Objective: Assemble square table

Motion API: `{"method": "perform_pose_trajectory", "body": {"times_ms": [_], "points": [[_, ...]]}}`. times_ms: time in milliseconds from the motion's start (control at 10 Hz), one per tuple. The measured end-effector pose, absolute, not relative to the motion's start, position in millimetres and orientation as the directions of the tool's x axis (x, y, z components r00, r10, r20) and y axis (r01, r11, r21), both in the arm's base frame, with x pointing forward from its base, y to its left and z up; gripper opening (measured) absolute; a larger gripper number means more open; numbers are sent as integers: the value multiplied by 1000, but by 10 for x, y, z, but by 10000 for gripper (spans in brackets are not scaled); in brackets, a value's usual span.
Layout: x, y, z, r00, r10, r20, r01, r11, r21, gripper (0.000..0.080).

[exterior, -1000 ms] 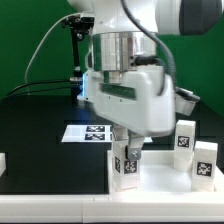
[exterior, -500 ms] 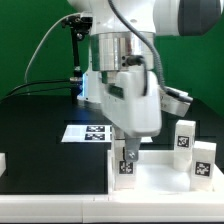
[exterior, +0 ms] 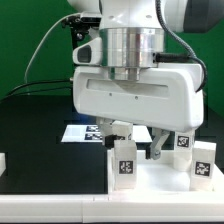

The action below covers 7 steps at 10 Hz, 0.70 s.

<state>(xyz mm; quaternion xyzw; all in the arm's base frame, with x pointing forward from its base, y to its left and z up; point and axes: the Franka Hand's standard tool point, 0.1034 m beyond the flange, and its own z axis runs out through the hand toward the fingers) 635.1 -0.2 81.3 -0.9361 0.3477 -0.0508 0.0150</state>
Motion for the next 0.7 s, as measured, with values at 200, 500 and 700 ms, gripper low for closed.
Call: {"method": "perform_pose_trajectory", "body": {"times_ms": [200, 500, 700], "points": [[6425, 22, 848, 945, -292, 145, -295, -956, -1, 649], [6435, 37, 839, 971, -184, 150, -188, -982, 9, 649], [6433, 38, 833, 951, -272, 149, -275, -962, -5, 370]]}}
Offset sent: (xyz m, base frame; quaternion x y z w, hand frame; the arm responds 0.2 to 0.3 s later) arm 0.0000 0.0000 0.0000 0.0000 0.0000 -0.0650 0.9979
